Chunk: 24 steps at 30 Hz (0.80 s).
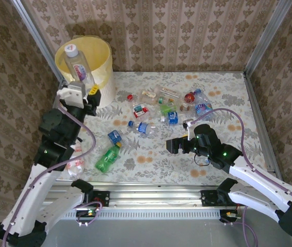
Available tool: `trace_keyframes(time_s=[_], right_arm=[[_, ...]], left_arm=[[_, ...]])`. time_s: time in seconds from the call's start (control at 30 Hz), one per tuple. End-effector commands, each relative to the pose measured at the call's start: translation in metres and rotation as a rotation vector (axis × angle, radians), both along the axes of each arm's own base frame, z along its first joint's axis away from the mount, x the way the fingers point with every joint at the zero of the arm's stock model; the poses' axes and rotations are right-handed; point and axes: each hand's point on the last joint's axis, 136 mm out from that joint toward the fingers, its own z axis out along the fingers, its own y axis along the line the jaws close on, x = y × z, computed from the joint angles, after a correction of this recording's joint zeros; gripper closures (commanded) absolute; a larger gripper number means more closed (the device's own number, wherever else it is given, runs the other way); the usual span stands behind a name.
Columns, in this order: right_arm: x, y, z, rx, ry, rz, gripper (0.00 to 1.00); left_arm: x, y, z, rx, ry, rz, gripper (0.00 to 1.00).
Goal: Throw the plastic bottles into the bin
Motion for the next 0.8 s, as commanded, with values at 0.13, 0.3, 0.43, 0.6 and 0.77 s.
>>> trace_keyframes(time_s=[0.13, 0.3, 0.43, 0.6, 0.77], right_arm=[[0.005, -0.006, 0.005, -0.019, -0.035, -0.027, 0.0], [0.006, -0.006, 0.004, -0.022, -0.036, -0.03, 0.0], [0.007, -0.007, 0.005, -0.03, -0.038, -0.032, 0.0], [0.008, -0.008, 0.004, -0.037, -0.04, -0.035, 0.0], [0.008, -0.009, 0.004, -0.041, -0.041, -0.036, 0.0]], left_arm=[[0.011, 0.015, 0.059, -0.063, -0.167, -0.049, 0.48], [0.022, 0.022, 0.068, -0.09, -0.235, -0.069, 0.48], [0.033, 0.026, 0.07, -0.102, -0.265, -0.086, 0.48], [0.041, 0.031, 0.071, -0.109, -0.307, -0.082, 0.47], [0.049, 0.036, 0.068, -0.121, -0.31, -0.072, 0.47]])
